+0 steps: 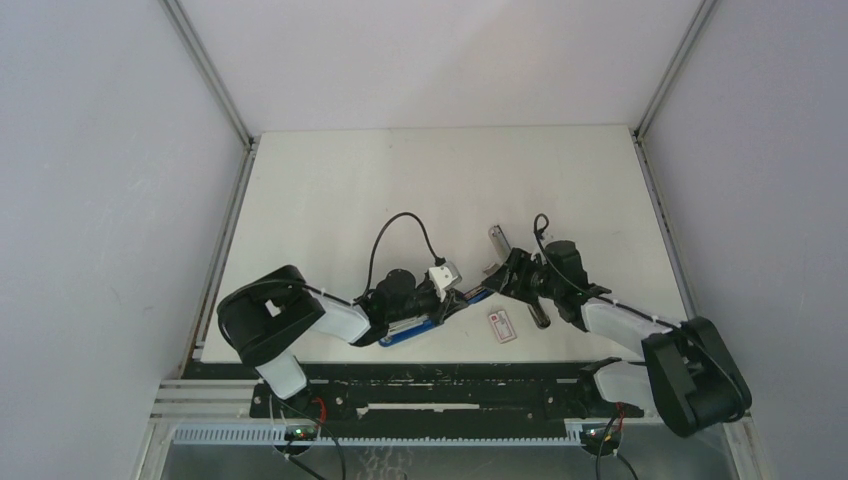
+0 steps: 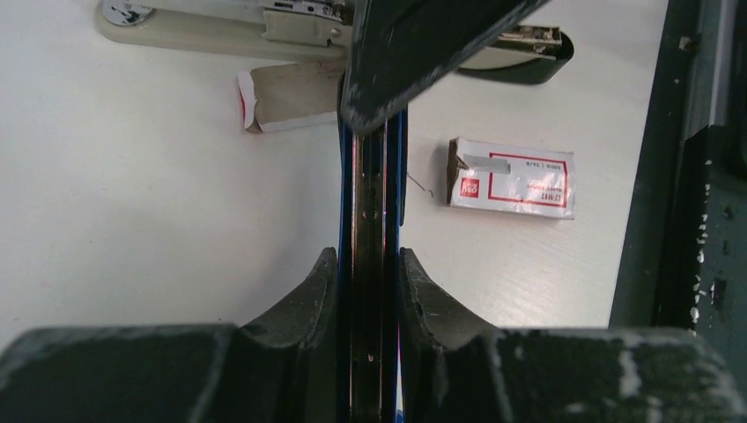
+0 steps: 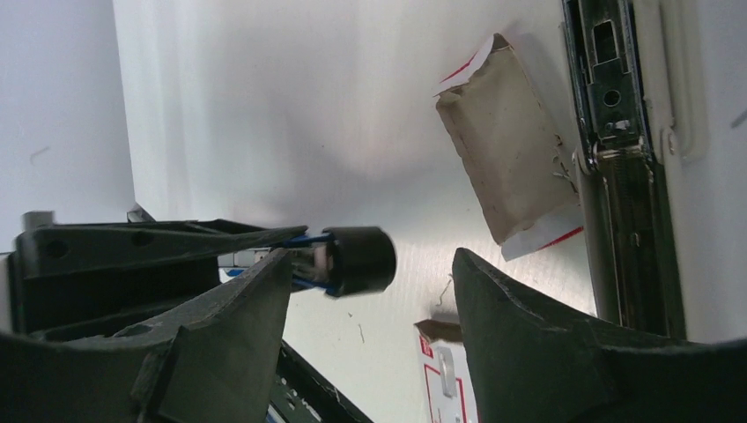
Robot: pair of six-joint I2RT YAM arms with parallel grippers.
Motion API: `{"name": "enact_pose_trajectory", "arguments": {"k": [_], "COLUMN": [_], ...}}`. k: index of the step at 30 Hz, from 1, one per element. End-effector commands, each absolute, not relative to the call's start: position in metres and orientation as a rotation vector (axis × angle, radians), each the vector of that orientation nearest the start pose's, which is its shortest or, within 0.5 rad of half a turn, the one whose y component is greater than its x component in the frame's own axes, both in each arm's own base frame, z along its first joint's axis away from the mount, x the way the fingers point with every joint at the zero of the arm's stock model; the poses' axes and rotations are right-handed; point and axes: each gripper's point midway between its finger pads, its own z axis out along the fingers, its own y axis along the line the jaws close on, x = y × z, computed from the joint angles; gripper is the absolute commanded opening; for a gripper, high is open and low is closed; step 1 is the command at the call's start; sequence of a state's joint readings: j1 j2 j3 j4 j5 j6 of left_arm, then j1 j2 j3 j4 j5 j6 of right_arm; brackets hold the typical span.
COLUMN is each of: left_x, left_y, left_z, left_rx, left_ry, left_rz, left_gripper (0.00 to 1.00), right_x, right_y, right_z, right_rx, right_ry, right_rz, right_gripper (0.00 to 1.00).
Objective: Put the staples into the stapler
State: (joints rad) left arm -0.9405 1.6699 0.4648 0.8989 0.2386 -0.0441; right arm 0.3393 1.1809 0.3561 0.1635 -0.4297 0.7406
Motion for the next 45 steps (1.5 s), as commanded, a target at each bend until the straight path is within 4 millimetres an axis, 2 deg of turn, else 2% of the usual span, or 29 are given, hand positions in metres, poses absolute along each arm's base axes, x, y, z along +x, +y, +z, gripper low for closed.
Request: {"name": "enact_pose_trajectory", "arguments": {"k": [1,5,9,10,11,14,15,17,19,26,29,30,31,34,41,43,45], "left_x": [0.211,0.212,0.212,0.212,0.212,0.212,0.212,0.209,0.208,0.193,0.193,0.199,0.2,0.199,0.181,0.178,0.176], "left_y": [-0.369,-0.368,-0.369,-0.368,-0.368,-0.365,-0.364,-0.36,-0.353,-0.317,-0.299,-0.286,-0.284,-0.281,-0.282,-0.284,-0.283], "left_z": [0.104,0.103,0.104,0.103,0.103,0.103,0.105,0.103,0.094,0.063,0.051,0.048,0.047,0.04,0.029,0.027,0.023], "left_rx": [0.904,0.896,0.895,0.894,0.889,0.876,0.872,0.879,0.881,0.926,0.917,0.89,0.889,0.904,0.946,0.957,0.967], "left_ry": [1.533,1.538,1.536,1.541,1.543,1.554,1.556,1.578,1.628,1.784,1.838,1.85,1.858,1.896,1.935,1.945,1.958], "left_rz": [-0.96,-0.953,-0.959,-0.96,-0.959,-0.953,-0.952,-0.948,-0.92,-0.814,-0.733,-0.662,-0.641,-0.614,-0.659,-0.663,-0.643], "left_gripper": [0.0,0.0,0.01,0.03,0.1,0.48,0.56,0.64,0.66,0.72,0.72,0.73,0.73,0.72,0.65,0.59,0.45], "right_x": [0.257,0.258,0.263,0.263,0.264,0.268,0.268,0.269,0.271,0.27,0.271,0.271,0.271,0.271,0.273,0.274,0.274], "right_y": [0.203,0.221,0.223,0.223,0.222,0.212,0.207,0.198,0.187,0.157,0.152,0.151,0.15,0.149,0.146,0.144,0.141], "right_z": [0.066,0.071,0.076,0.079,0.082,0.088,0.09,0.096,0.102,0.115,0.121,0.126,0.127,0.129,0.136,0.138,0.139], "right_rx": [0.219,0.182,0.166,0.155,0.146,0.114,0.103,0.069,0.028,-0.049,-0.079,-0.096,-0.098,-0.106,-0.114,-0.112,-0.107], "right_ry": [2.296,2.27,2.236,2.227,2.22,2.211,2.212,2.212,2.21,2.251,2.256,2.252,2.25,2.247,2.24,2.239,2.239], "right_rz": [1.086,1.185,1.194,1.2,1.201,1.166,1.154,1.124,1.079,0.942,0.899,0.889,0.884,0.875,0.837,0.827,0.802], "right_gripper": [0.67,0.61,0.38,0.32,0.26,0.14,0.13,0.1,0.09,0.09,0.08,0.08,0.08,0.08,0.08,0.08,0.08]}}
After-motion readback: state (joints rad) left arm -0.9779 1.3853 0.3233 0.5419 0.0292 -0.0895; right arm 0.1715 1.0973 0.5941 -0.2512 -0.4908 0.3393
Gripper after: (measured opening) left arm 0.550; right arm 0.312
